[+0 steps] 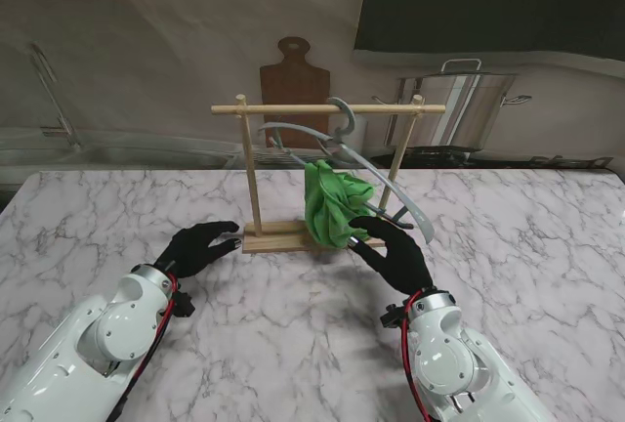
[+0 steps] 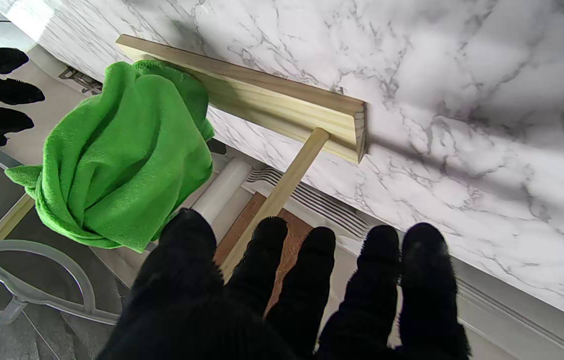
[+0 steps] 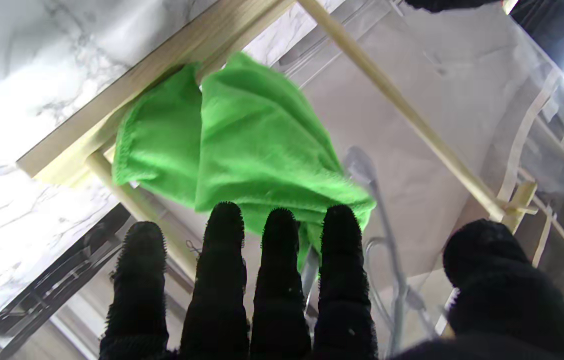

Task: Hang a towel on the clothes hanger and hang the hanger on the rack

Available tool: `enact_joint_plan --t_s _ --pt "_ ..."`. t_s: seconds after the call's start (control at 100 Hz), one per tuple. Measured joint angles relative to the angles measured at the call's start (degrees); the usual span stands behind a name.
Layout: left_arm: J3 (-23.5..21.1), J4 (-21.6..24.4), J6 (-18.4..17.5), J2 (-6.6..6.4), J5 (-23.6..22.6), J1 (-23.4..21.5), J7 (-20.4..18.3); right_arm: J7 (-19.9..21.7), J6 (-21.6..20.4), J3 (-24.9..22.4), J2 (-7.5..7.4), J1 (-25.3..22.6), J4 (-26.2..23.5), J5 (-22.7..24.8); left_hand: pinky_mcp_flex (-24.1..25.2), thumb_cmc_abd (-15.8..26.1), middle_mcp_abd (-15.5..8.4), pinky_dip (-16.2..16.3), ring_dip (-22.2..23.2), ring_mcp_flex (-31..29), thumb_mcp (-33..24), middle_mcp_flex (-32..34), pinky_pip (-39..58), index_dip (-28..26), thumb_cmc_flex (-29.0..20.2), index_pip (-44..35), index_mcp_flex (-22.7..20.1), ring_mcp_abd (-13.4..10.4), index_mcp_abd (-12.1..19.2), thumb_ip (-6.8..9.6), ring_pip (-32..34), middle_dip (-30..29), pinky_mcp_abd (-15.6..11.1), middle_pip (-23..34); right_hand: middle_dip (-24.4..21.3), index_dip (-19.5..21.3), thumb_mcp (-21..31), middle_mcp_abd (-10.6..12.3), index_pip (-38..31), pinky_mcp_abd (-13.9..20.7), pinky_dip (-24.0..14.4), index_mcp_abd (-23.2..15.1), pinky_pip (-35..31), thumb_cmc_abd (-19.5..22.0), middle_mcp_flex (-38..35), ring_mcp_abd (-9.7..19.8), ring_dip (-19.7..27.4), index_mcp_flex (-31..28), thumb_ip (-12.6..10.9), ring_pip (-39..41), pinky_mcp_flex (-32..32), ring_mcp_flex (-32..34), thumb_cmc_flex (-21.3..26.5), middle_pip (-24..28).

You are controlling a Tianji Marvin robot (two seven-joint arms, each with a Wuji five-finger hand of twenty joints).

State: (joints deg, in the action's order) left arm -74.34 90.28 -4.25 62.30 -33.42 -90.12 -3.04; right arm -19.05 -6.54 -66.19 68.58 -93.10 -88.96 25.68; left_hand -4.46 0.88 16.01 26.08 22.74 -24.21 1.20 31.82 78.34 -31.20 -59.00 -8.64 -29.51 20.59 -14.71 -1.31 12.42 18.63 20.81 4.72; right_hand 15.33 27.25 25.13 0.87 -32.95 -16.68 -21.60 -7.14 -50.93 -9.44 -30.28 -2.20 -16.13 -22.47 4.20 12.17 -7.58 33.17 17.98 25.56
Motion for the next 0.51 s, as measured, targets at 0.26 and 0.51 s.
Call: enact_joint_plan --t_s 0.26,0.51 --pt "0.9 -1.2 0.0 0.12 1.6 1.4 -0.1 0.1 0.0 -0.8 -0.21 0.5 0.0 -0.8 0.0 0.0 0.0 0.0 0.0 0.0 0.0 0.0 0.0 0.0 0.0 0.0 0.0 0.0 0.0 0.0 0.0 0.0 0.0 0.0 0.0 -0.7 0.1 0.0 0.0 0.0 0.0 0.0 0.0 0.0 -0.1 0.0 0.0 0.0 0.0 0.0 0.0 0.0 0.0 0.0" --pt "0.9 -1.8 0.3 0.26 1.4 2.1 0.0 1.4 -0.5 -0.6 -0.3 2.0 0.7 -2.2 0.0 0.0 0.0 0.0 0.0 0.1 0.0 0.0 0.0 0.1 0.0 0.0 0.0 0.0 0.0 0.0 0.0 0.0 0.0 0.0 0.0 -0.7 0.2 0.0 0.0 0.0 0.0 0.0 0.5 0.0 -0.1 0.0 0.0 0.0 0.0 0.0 0.0 0.0 0.0 0.0"
